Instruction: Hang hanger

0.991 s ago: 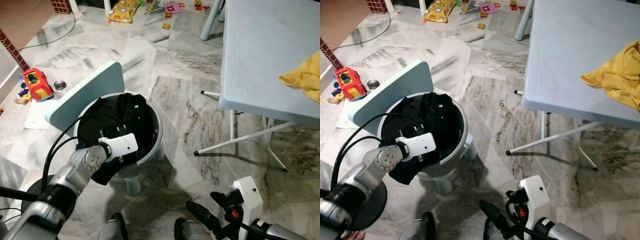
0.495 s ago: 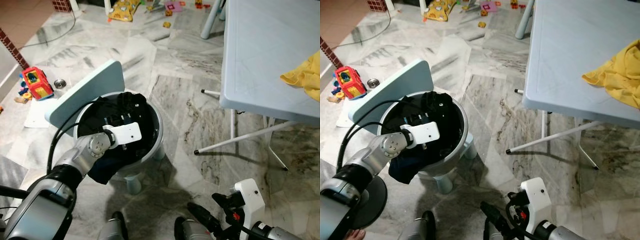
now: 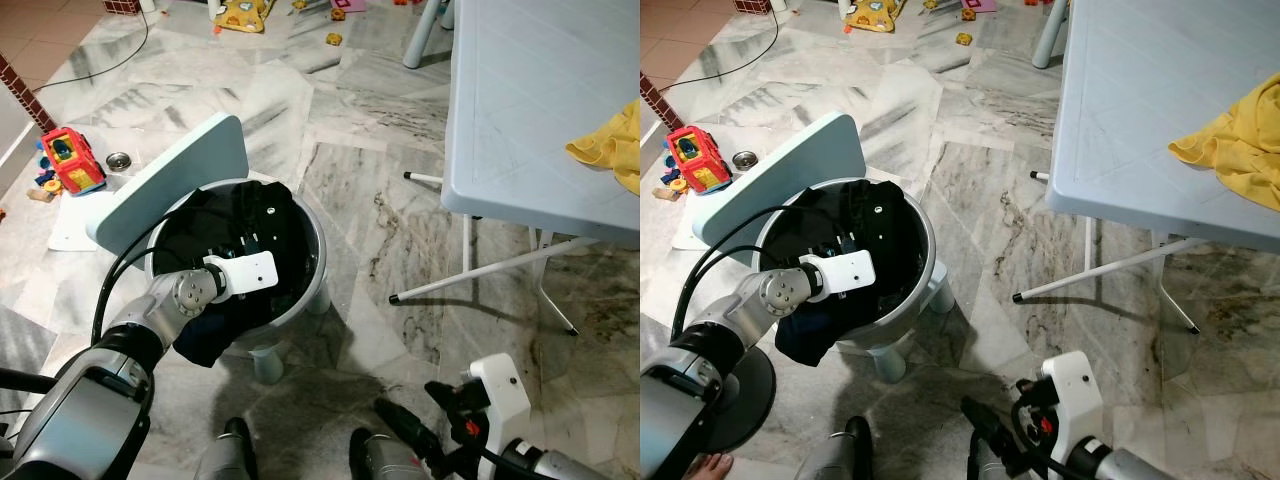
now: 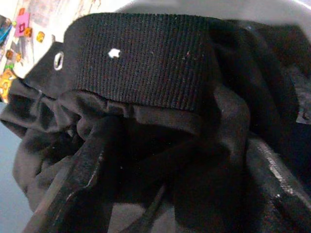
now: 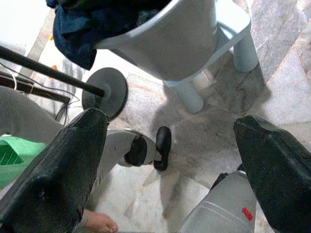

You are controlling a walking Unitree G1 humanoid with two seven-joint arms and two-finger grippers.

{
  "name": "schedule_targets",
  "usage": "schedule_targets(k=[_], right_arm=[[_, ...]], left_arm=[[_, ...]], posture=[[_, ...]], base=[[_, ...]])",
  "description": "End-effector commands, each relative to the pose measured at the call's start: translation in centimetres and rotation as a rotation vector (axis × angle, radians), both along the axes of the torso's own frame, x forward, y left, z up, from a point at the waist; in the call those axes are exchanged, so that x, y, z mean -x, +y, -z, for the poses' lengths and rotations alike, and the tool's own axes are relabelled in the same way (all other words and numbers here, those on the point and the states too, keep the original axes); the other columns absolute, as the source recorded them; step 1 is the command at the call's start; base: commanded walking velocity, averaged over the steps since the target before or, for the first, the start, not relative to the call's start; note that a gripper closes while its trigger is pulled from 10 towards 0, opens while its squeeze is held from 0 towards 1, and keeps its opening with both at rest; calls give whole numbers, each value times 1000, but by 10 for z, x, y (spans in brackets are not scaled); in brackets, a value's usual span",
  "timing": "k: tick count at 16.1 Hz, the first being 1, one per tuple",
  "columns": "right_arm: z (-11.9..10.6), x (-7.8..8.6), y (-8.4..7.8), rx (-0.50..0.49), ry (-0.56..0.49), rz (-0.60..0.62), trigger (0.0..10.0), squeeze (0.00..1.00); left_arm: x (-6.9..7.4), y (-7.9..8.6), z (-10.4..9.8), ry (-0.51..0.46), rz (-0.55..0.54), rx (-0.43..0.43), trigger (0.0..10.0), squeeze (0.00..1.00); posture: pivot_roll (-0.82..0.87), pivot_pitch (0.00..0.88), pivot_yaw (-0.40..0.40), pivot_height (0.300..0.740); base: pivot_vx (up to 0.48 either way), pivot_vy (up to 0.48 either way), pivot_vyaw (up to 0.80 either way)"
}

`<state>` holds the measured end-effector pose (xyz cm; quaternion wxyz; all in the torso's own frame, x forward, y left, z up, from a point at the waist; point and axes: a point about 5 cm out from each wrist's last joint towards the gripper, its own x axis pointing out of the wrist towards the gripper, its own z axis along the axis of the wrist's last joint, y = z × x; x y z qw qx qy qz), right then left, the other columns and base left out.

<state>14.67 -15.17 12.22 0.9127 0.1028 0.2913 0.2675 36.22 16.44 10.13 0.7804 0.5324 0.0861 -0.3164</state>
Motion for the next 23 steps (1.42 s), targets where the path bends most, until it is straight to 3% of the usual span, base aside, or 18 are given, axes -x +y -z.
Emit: schedule_targets(k=[1,3,8,10,13,15,18,22,23], right_arm=[[3,1,-2,21,9,12,10000,0],[2,-3,-2,22,-4,7,10000,0],[-5,-6,7,-23,-45,-114,10000,0],[-4,-9,7,-21,-52,-114,10000,0],[-3,-13,7,-21,-59,-116,10000,0],[-2,-18,7,-18,-72,-115,10000,0],[-1,-21,6,-11,-81,-105,10000,0],[1,-24,7,-5,-88,-105,10000,0],[1,-25,7,-4,-90,-105,10000,0]], left_arm=[[0,5,1,7,-17,9,0,0],[-4,5,-6,-11,-66,104,0,0],[-7,4,-11,-22,-118,209,0,0],[-10,5,-16,-33,-180,337,0,0],[-9,8,-17,-30,-240,460,0,0],[-6,15,-17,-42,-363,679,0,0],[10,22,-9,-66,-497,876,0,0],[53,34,9,-119,-690,964,0,0],[57,36,11,-131,-715,972,0,0]], posture=[[-229,302,-34,740],[-227,293,-40,740],[-222,266,-44,740],[-213,260,-44,740],[-205,254,-46,740],[-193,249,-46,740],[-183,247,-46,740],[-167,240,-54,740],[-165,238,-55,740]], base=[[0,0,0],[0,0,0],[0,0,0],[0,0,0],[0,0,0],[0,0,0],[0,0,0],[0,0,0],[0,0,0]])
